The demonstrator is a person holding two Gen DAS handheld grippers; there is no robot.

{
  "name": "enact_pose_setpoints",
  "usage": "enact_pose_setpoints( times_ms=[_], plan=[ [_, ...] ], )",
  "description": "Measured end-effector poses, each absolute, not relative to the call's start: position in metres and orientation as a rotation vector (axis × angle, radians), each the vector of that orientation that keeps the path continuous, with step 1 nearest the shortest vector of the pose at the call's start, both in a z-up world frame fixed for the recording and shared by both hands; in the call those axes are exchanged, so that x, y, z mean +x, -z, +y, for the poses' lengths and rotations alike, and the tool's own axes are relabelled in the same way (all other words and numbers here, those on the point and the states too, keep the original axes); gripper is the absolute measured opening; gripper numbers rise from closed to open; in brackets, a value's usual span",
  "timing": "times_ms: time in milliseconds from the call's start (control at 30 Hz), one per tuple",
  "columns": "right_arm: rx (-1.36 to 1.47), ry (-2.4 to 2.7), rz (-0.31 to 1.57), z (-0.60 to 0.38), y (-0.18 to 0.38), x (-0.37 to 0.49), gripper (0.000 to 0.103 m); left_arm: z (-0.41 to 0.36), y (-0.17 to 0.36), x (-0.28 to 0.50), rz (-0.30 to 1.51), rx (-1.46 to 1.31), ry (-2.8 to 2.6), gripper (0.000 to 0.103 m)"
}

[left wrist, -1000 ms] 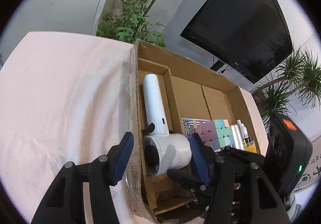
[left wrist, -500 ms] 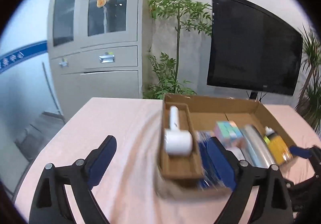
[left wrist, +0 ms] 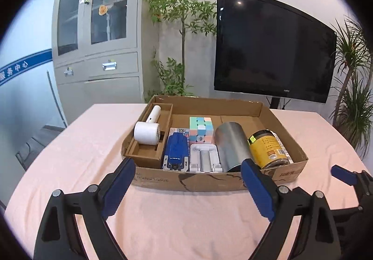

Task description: Organize rigid objects

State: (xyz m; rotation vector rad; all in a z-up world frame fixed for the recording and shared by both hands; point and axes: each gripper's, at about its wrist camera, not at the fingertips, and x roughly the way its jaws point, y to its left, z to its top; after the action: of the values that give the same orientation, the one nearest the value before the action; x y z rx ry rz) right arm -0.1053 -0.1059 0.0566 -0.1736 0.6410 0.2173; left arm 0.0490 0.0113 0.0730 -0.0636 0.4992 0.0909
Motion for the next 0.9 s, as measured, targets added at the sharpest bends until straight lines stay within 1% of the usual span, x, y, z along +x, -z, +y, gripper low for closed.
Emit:
enact_pose_setpoints(
  times_ms=[333, 900],
  plan=[
    [-0.154, -0.214, 0.621, -0.125, -0.064, -0.128, 0.102, -0.014, -0.068, 0.041, 0.538, -0.031, -0.126, 0.092],
    [-0.185, -0.214, 0.632, -0.122, -0.062, -0.125, 0.102, -0.007, -0.054, 0.050, 0.570, -0.050, -0.155, 0.092]
  ],
)
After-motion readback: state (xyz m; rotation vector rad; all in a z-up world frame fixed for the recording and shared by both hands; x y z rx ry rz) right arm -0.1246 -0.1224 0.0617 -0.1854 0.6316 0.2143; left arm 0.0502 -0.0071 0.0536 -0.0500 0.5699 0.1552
